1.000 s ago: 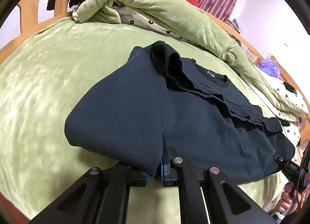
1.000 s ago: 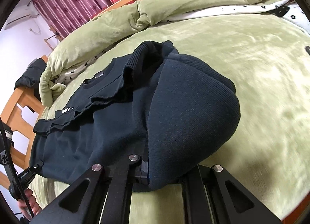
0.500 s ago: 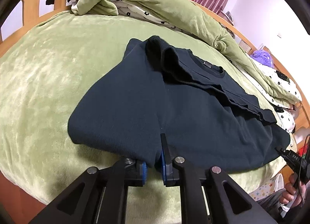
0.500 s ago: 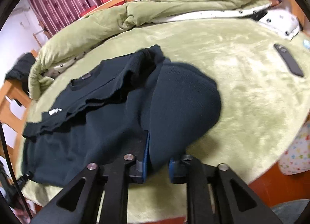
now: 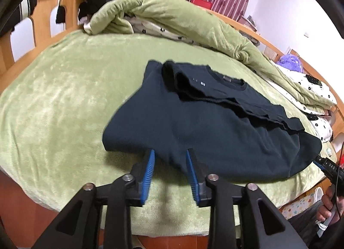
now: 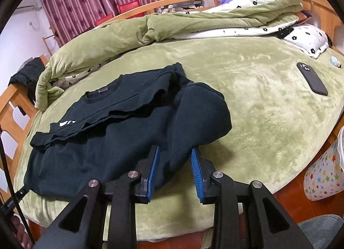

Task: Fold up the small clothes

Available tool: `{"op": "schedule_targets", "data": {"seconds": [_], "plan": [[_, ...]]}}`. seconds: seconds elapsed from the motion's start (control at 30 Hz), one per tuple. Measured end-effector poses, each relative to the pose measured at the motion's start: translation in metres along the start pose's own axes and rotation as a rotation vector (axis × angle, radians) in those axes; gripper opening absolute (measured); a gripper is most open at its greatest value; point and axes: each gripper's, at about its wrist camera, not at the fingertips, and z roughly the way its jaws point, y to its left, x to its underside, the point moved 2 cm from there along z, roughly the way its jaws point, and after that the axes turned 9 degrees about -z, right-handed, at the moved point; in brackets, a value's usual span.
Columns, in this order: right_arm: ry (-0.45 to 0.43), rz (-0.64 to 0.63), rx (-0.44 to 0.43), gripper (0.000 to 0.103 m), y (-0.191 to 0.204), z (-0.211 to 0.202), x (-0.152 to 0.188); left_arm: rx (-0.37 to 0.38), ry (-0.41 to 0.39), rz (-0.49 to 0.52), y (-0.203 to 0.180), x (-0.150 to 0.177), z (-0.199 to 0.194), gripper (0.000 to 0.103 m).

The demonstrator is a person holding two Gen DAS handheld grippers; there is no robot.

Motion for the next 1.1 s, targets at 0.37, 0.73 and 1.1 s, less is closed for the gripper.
{"op": "schedule_targets", "data": {"seconds": [0.37, 0.73, 1.1], "plan": [[-0.039, -0.047, -0.004, 0.031, 0.009, -0.012, -0.001, -0.016, -0.108, 0.055, -0.03, -0.006, -0.033, 0.053], [-0.039, -0.086, -0.058, 0.027, 0.022, -0.024, -0.022, -0.029, -0.126, 0.063, -0.058, -0.018, -0.029, 0.053], [-0.061, -0.129, -0.047, 0.039, 0.025, -0.008, -0.102, -0.003, -0.074, -0.065, -0.047, -0.082, 0.006, 0.053]]}}
